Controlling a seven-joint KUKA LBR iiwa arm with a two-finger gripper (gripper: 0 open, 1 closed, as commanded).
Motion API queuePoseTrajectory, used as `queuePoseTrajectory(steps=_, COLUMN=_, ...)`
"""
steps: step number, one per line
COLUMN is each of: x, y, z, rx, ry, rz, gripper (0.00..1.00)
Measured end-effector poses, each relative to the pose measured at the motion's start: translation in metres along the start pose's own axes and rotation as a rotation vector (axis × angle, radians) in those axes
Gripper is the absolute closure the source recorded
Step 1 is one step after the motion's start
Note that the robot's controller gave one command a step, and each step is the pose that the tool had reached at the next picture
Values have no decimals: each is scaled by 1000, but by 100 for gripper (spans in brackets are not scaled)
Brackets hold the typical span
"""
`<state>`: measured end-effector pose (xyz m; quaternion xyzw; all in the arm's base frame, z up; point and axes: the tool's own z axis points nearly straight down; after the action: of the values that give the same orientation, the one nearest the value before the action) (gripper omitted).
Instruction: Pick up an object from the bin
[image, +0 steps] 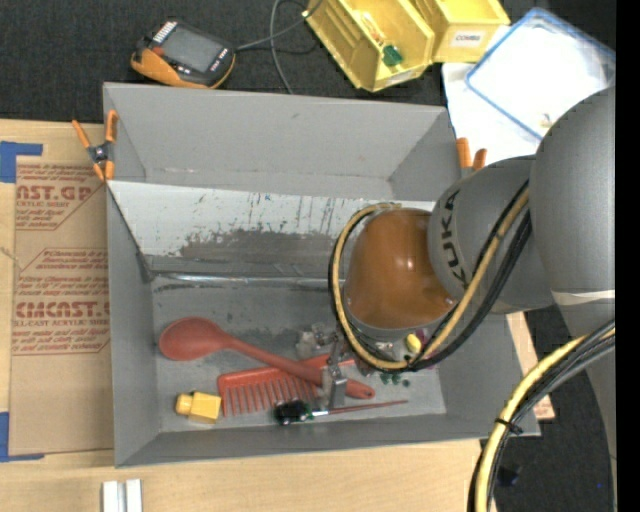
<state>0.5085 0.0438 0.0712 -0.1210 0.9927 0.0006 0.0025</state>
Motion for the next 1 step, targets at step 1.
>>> queuePoseTrajectory(steps=1, x=0, y=0, z=0, rx=0, ry=0, rz=0, gripper=100)
